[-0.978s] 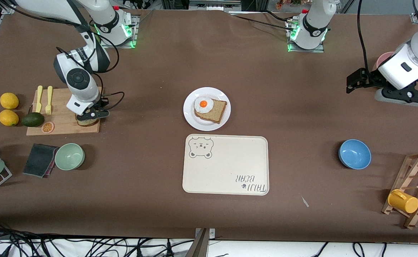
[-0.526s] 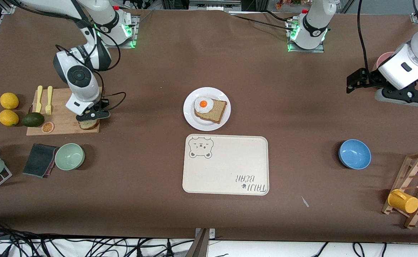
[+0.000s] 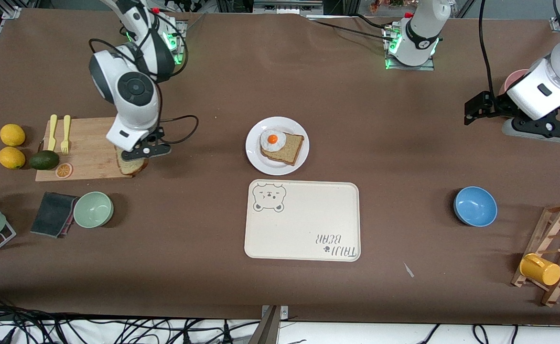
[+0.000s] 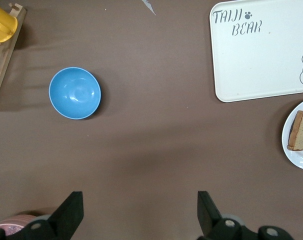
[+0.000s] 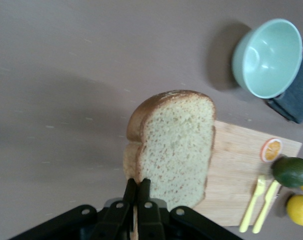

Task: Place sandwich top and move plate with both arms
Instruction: 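Lift the bread slice and carry it to the white plate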

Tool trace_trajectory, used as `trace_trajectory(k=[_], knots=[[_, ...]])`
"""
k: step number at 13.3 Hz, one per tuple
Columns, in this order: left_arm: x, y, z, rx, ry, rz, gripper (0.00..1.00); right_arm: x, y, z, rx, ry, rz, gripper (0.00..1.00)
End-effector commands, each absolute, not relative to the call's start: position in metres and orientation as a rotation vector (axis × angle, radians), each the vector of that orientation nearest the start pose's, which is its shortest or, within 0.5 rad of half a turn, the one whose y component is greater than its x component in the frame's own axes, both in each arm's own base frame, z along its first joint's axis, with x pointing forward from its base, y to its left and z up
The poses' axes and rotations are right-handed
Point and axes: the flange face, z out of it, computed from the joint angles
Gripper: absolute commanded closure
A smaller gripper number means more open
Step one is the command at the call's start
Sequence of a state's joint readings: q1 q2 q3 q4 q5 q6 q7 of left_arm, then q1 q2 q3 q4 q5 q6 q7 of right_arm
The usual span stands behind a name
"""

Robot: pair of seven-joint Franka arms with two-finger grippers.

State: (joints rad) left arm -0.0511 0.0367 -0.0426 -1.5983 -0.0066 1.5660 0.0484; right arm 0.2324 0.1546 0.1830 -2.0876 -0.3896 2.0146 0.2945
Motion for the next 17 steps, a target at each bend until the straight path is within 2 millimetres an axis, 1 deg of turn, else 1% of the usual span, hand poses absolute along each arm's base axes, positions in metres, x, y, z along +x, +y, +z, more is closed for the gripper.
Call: trace_trajectory(k=[1,2,3,4,5,6,7,10,11,14,17], knots=[[0.562,-0.052,0.594,-3.166,0.237,0.098,0.0,0.519,0.263,0.344,-3.447,-0.472,0.217,1.0],[0.562,-0.051,0.594,-3.166,0.235,0.098,0.0,0.517,0.291,0.345,-3.463,-0.42,0.204,1.0],[0.562,-0.051,0.594,-3.166,0.235,0.098,0.0,0.511,0.326,0.341,-3.461,-0.324,0.206,1.0],[0.562,-0.051,0.594,-3.166,0.235,0.098,0.0,0.503,0.362,0.339,-3.431,-0.227,0.202,1.0],[0.562,-0.051,0.594,-3.166,0.235,0.098,0.0,0.493,0.398,0.336,-3.406,-0.17,0.206,1.0],[0.562,-0.051,0.594,-3.166,0.235,0.098,0.0,0.484,0.427,0.331,-3.388,-0.095,0.208,1.0],[0.562,-0.051,0.594,-3.166,0.237,0.098,0.0,0.474,0.452,0.328,-3.379,-0.035,0.196,1.0],[0.562,-0.05,0.594,-3.166,0.235,0.098,0.0,0.459,0.491,0.313,-3.371,0.061,0.17,1.0],[0.562,-0.05,0.594,-3.166,0.232,0.098,0.0,0.45,0.503,0.305,-3.374,0.085,0.166,1.0],[0.562,-0.05,0.594,-3.166,0.235,0.098,0.0,0.431,0.522,0.296,-3.352,0.161,0.192,1.0],[0.562,-0.05,0.594,-3.166,0.232,0.098,0.0,0.429,0.53,0.297,-3.295,0.192,0.22,1.0]])
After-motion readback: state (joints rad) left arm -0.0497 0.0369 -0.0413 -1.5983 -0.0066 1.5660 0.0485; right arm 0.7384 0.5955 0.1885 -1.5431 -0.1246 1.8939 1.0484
